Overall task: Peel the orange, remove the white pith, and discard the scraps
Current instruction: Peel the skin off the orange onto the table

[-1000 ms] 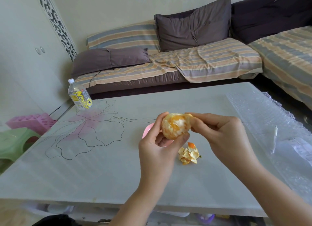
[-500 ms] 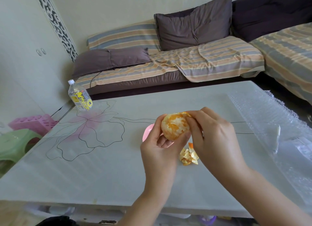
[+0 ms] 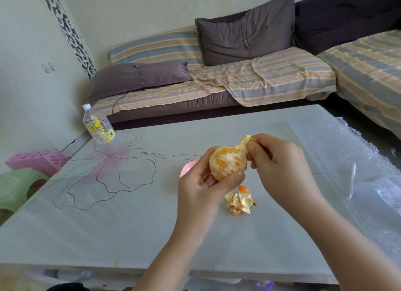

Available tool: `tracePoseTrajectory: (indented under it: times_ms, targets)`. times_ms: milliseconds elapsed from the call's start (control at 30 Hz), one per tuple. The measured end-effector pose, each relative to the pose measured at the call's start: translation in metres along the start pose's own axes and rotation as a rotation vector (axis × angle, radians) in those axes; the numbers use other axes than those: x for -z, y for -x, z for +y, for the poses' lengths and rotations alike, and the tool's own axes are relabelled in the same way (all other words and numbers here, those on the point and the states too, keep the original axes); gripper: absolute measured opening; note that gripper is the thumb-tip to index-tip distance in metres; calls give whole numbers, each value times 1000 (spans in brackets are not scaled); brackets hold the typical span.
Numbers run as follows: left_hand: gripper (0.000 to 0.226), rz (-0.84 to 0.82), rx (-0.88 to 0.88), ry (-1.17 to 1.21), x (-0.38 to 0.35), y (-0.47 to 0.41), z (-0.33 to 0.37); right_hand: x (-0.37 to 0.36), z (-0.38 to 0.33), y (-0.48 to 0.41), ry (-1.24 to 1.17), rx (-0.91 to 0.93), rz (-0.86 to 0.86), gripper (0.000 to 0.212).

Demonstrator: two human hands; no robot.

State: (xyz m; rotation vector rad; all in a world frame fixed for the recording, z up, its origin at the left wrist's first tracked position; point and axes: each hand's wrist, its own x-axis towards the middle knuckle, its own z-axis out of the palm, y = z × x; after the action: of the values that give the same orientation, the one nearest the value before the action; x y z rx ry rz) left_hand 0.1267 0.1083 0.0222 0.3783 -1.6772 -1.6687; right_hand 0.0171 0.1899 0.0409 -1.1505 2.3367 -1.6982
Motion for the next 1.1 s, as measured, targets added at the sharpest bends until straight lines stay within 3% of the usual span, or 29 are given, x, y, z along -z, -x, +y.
tracePoseTrajectory:
  times_ms: [133,300,467,533,633,700,733,833,900,1033,1100]
  targets:
    - [36,-62,19,58,6,-2,-1,2,3,0,-358,-233,-115,32]
    - [28,-114,49,191,9,-2,-4,-3,-2,1,-997,-519,-217,27]
    - [44,-107,131,359,10,-2,-9,-8,-6,0,-1398,-780,-195,20]
    - [58,-89,154,418,11,-3,-10,-10,-4,0,-1513,-832,-171,19]
    - [60,-59,150,521,11,-4,-10,-11,2,-4,-1663,-848,-53,20]
    - [57,-33,155,573,13,-6,-10,-10,7,-5,-1552,-794,-12,20]
    - [56,-20,165,595,14,-7,-10,-10,9,-5,-1379,-735,-23,21]
    - [54,5,213,636,17,-8,-11,-8,16,-4,-440,-448,-90,21]
    - [58,25,268,660,19,-8,-12,-11,25,-5,-68,-320,-136,19]
    - [83,76,381,649,24,-4,-13,-25,43,-5,130,-297,-203,19]
    - [78,92,428,624,27,-1,-13,-27,49,-6,222,-301,-197,30]
